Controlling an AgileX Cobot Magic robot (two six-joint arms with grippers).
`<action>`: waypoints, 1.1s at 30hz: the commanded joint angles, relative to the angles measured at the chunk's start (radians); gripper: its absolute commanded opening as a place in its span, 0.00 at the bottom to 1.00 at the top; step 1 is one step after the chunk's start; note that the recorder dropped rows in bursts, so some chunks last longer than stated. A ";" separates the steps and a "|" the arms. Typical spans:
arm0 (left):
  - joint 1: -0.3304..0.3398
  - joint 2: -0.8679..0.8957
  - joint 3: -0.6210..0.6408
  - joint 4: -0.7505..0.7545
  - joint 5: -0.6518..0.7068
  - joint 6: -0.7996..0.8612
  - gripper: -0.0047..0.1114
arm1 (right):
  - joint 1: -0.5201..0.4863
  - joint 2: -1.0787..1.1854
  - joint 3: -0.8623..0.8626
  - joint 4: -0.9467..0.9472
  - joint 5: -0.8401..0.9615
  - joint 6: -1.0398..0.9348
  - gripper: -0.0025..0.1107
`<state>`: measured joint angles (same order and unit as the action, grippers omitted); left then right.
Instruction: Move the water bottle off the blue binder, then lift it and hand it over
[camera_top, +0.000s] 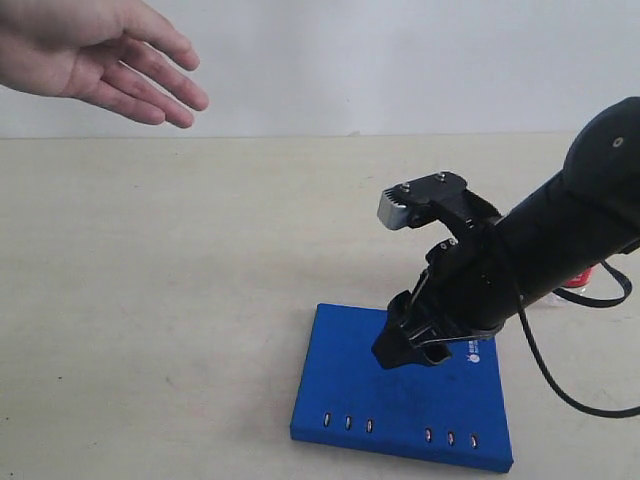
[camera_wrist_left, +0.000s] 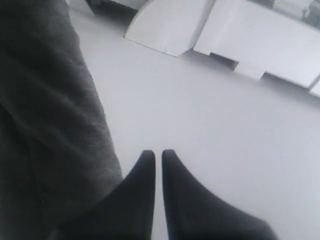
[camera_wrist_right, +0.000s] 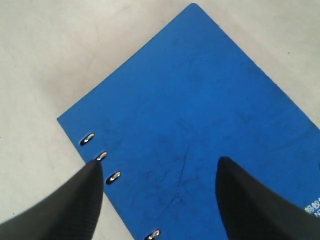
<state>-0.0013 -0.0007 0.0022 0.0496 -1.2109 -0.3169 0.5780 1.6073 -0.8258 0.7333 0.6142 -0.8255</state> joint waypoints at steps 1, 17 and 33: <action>-0.007 0.001 -0.002 0.165 0.481 -0.387 0.08 | 0.001 -0.002 0.000 -0.008 0.010 0.006 0.53; -0.007 0.001 -0.002 0.859 0.825 -1.170 0.08 | 0.001 -0.002 0.000 -0.008 -0.009 0.008 0.53; -0.007 0.933 -0.027 1.089 0.408 -1.137 0.13 | -0.001 0.000 0.000 -0.563 0.146 0.745 0.53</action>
<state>-0.0013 0.7954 -0.0012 1.2336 -0.7310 -1.6238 0.5780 1.6073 -0.8258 0.3057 0.7236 -0.1773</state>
